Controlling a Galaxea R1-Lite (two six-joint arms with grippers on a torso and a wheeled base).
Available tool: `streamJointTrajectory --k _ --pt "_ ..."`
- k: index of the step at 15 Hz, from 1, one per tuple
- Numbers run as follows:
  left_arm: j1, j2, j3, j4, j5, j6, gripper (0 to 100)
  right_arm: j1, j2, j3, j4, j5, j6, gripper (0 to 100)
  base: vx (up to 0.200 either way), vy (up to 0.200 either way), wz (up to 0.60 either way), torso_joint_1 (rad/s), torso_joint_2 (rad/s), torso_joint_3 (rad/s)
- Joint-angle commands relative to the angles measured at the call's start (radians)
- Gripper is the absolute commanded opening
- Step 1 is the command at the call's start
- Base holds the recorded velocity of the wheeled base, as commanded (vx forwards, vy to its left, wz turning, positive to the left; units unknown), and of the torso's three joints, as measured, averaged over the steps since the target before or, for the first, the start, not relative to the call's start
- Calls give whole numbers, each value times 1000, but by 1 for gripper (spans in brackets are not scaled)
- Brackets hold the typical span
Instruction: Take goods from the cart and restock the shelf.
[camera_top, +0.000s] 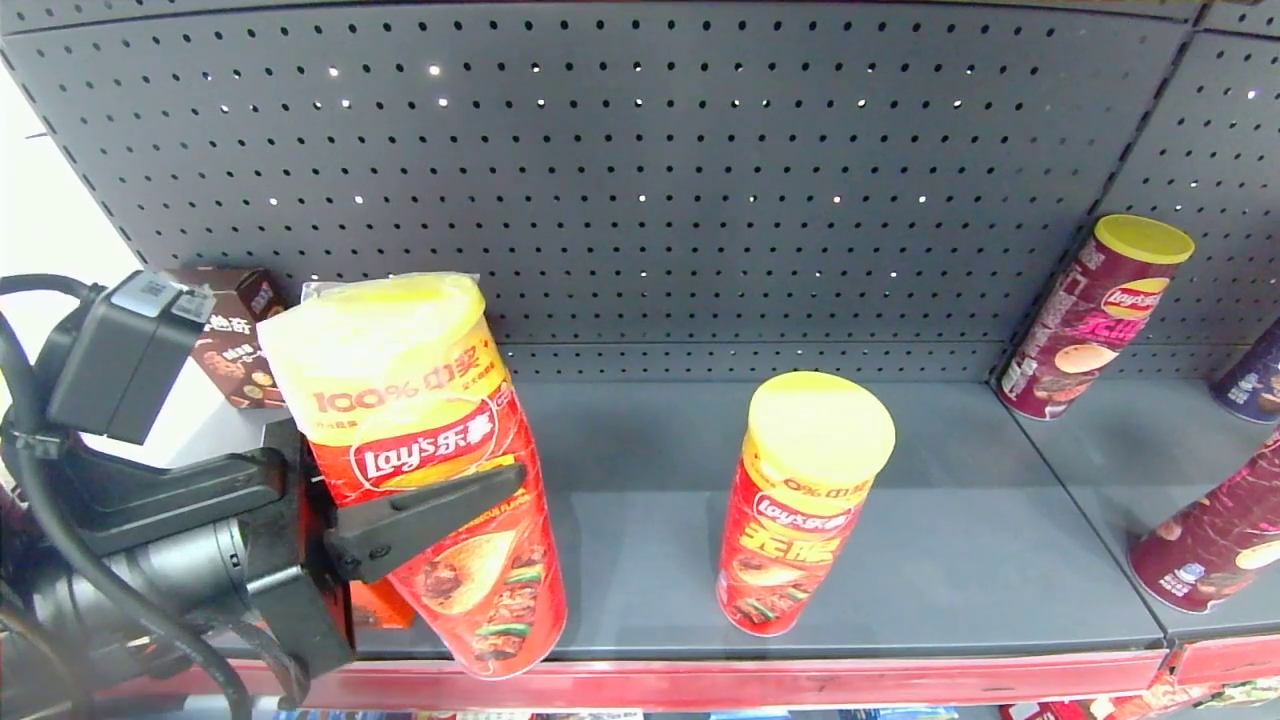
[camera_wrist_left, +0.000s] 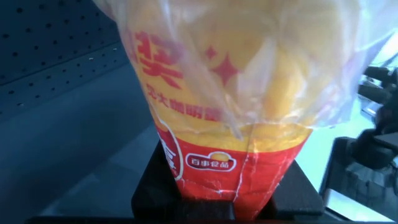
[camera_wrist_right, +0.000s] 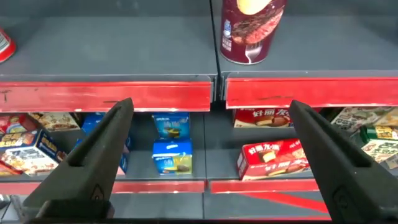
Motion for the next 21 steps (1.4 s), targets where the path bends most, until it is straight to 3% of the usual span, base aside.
streamJointTrajectory --k 1,10,14,17,18,21 --pt "-47 0 1 1 1 0 0 -2 -8 1 0 0 1 100 0 0 0 0 0 0" --pt "-38 35 -65 44 18 3 0 -3 -8 1 0 0 1 100 0 0 0 0 0 0" --pt "-34 153 -223 44 11 21 0 -2 -8 1 0 0 1 100 0 0 0 0 0 0" --pt "-16 208 -261 54 -1 35 0 -2 -8 1 0 0 1 100 0 0 0 0 0 0" --pt "-16 238 -277 58 -15 37 0 -2 -8 1 0 0 1 100 0 0 0 0 0 0" --pt "24 382 -396 63 -131 76 0 -2 -8 1 0 0 1 100 0 0 0 0 0 0"
